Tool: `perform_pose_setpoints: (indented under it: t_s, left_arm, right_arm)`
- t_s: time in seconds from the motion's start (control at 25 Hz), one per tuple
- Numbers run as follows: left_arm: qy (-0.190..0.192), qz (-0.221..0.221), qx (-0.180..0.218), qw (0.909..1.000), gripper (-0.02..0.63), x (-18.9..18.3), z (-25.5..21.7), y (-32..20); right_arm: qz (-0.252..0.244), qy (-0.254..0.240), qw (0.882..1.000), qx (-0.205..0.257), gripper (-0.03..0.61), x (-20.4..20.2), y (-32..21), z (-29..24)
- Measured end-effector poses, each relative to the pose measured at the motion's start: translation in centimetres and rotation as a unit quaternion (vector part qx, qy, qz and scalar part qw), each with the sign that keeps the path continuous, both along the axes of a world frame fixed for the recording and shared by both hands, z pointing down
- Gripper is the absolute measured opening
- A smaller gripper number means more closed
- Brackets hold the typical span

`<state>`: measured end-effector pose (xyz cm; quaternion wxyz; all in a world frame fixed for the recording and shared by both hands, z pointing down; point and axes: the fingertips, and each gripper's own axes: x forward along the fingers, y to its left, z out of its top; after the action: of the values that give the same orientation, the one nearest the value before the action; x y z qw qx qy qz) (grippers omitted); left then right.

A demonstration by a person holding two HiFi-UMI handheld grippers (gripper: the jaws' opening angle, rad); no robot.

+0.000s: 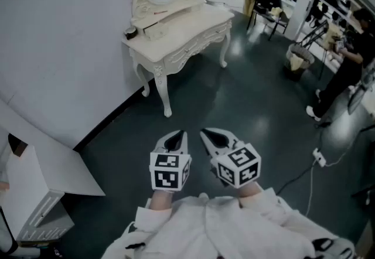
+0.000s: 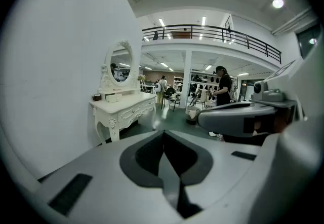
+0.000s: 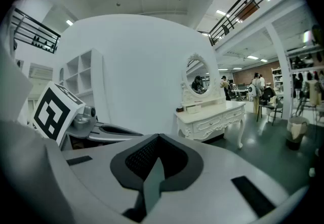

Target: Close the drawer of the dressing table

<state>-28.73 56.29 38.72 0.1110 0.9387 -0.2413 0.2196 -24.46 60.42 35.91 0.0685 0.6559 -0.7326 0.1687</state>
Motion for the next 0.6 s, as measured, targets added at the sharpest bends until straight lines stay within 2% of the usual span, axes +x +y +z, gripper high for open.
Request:
perform_pose_setpoints:
  t_s: [0.24,0.6]
  left_arm:
    - [-0.005,-0.006,0.001,1.0000,0.008,0.9,0.4,-1.2]
    - [-0.008,-0.015,0.000,0.9999,0.008,1.2,0.9,-2.1]
  right_arm:
    - [0.017,0.017,1.000,-0.008,0.006,2.3,-1.2,0.9]
    - [0.025,0.003,1.000,-0.008,0.006,3.4,-1.7,1.5]
